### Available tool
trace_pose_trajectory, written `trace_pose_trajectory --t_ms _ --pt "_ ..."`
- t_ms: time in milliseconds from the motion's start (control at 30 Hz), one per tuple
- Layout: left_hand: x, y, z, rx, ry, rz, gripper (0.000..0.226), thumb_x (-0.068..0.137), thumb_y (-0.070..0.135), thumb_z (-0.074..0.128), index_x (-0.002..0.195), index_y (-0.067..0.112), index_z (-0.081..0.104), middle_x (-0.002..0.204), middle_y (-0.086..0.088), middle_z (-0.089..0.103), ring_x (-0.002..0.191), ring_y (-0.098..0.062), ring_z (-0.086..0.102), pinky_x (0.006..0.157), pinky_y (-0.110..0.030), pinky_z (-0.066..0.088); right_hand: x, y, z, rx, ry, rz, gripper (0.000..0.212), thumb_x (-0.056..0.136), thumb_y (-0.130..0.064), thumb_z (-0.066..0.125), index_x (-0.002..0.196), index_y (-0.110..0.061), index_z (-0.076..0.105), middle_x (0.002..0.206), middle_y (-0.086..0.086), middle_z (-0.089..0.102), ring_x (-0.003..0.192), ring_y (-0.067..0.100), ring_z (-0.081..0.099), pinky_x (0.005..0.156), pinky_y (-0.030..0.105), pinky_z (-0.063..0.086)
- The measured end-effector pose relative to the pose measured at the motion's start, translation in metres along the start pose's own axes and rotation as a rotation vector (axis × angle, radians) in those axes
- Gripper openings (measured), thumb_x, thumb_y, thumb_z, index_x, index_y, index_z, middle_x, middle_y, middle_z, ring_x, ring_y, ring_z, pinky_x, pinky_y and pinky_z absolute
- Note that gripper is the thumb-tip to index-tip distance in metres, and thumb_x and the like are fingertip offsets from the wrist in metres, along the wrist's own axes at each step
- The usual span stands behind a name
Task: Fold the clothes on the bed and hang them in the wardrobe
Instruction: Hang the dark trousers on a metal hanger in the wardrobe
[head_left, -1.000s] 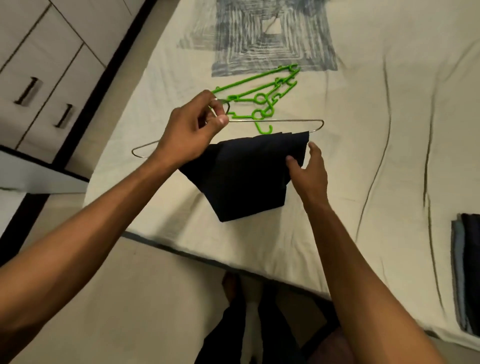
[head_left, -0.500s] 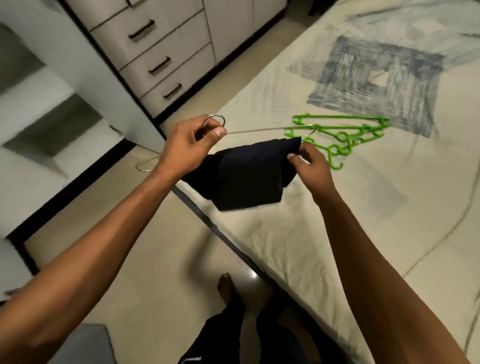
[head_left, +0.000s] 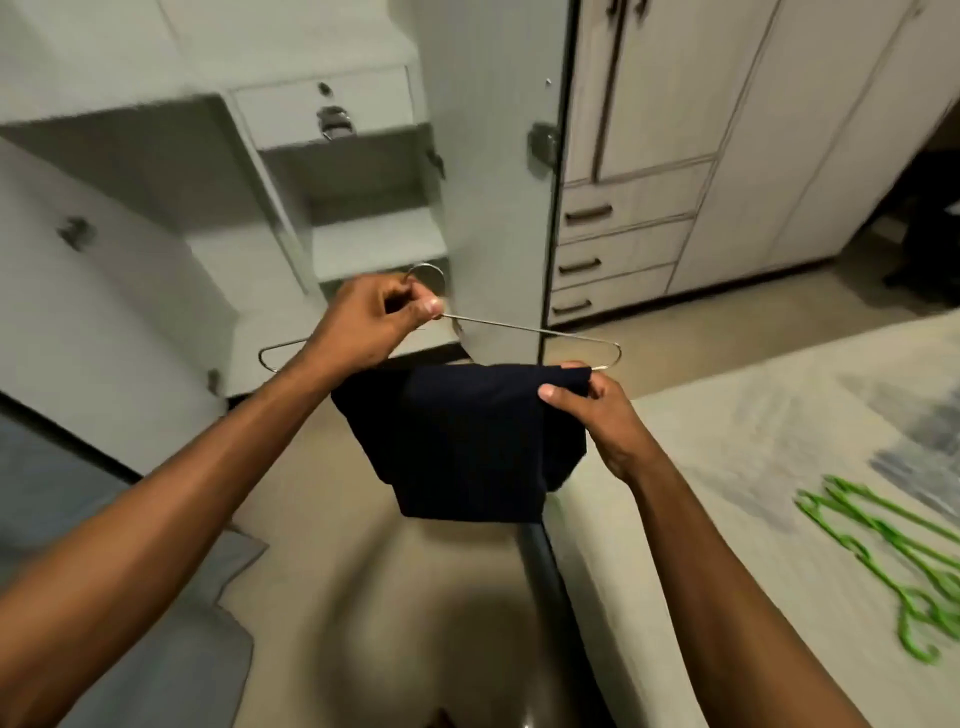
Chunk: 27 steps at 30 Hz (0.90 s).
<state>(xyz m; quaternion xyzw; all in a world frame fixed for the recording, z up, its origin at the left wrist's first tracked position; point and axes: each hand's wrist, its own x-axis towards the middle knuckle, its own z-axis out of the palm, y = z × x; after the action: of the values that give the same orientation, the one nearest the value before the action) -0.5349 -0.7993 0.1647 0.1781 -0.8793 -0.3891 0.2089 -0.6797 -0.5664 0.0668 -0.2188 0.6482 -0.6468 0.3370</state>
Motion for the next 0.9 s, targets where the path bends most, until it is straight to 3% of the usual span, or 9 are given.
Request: trace_pose_trajectory --t_ms 167,267,400,533,633,733,800,900 --pt "0.051 -0.021 -0.112 -0.012 0.051 0.012 0.015 0.093 0.023 0.07 0.079 0.027 0.073 0.07 0.013 0.069 0.071 -0.002 0.061 0.077 -0.031 0.05 0.067 -0.063 0.098 -0.01 -0.146 -0.134 0.021 0.091 -0.004 0.067 0.112 -0.004 0.07 0.102 0.007 0.076 0.095 0.013 0.07 0.081 0.02 0.053" --pt "0.085 -0.025 -0.168 -0.044 0.081 0.017 0.015 0.094 0.022 0.069 0.08 0.02 0.072 0.065 0.013 0.066 0.065 -0.001 0.057 0.07 -0.025 0.045 0.107 -0.108 0.147 -0.045 -0.215 -0.248 0.02 0.093 -0.007 0.065 0.112 -0.007 0.072 0.107 0.008 0.075 0.099 0.016 0.07 0.086 0.023 0.053" --pt "0.134 -0.029 -0.236 -0.079 0.157 0.038 0.016 0.095 0.021 0.067 0.084 0.009 0.072 0.082 -0.013 0.068 0.071 -0.012 0.054 0.07 -0.027 0.041 0.167 -0.163 0.199 -0.047 -0.232 -0.362 0.019 0.096 -0.015 0.064 0.113 -0.01 0.071 0.108 0.007 0.075 0.105 0.022 0.07 0.09 0.03 0.056" --pt "0.191 -0.03 -0.298 -0.072 0.222 0.07 0.03 0.096 0.026 0.066 0.093 -0.003 0.071 0.078 -0.003 0.068 0.076 -0.017 0.051 0.071 -0.029 0.04 0.228 -0.216 0.234 -0.025 -0.252 -0.444 0.022 0.093 -0.018 0.067 0.115 -0.013 0.069 0.108 0.006 0.074 0.103 0.022 0.07 0.084 0.029 0.057" --pt "0.24 -0.027 -0.338 -0.046 0.253 0.124 0.024 0.096 0.028 0.066 0.082 0.009 0.071 0.082 -0.007 0.068 0.075 -0.012 0.053 0.071 -0.028 0.041 0.272 -0.26 0.256 -0.017 -0.277 -0.49 0.033 0.083 -0.026 0.074 0.115 -0.024 0.069 0.106 -0.003 0.075 0.101 0.015 0.071 0.083 0.028 0.058" --pt "0.299 -0.02 -0.374 0.01 0.266 0.166 0.022 0.097 0.029 0.065 0.082 0.013 0.069 0.079 -0.006 0.065 0.065 -0.002 0.053 0.063 -0.016 0.042 0.325 -0.304 0.276 -0.044 -0.169 -0.585 0.017 0.088 -0.034 0.072 0.103 -0.028 0.076 0.101 -0.009 0.075 0.099 0.009 0.07 0.086 0.026 0.055" --pt "0.339 -0.018 -0.398 0.038 0.276 0.195 0.023 0.097 0.029 0.064 0.088 0.008 0.068 0.072 -0.001 0.061 0.056 0.004 0.05 0.055 -0.01 0.039 0.361 -0.333 0.287 -0.054 -0.122 -0.644 0.021 0.093 -0.042 0.064 0.097 -0.026 0.078 0.094 -0.007 0.076 0.093 0.009 0.07 0.081 0.027 0.054" --pt "0.401 -0.02 -0.435 0.1 0.289 0.23 0.028 0.097 0.035 0.063 0.089 0.009 0.068 0.069 0.002 0.06 0.061 -0.005 0.049 0.057 -0.018 0.039 0.41 -0.377 0.299 -0.056 -0.105 -0.725 0.028 0.095 -0.042 0.061 0.083 -0.02 0.074 0.079 -0.006 0.072 0.076 0.007 0.067 0.068 0.022 0.049"
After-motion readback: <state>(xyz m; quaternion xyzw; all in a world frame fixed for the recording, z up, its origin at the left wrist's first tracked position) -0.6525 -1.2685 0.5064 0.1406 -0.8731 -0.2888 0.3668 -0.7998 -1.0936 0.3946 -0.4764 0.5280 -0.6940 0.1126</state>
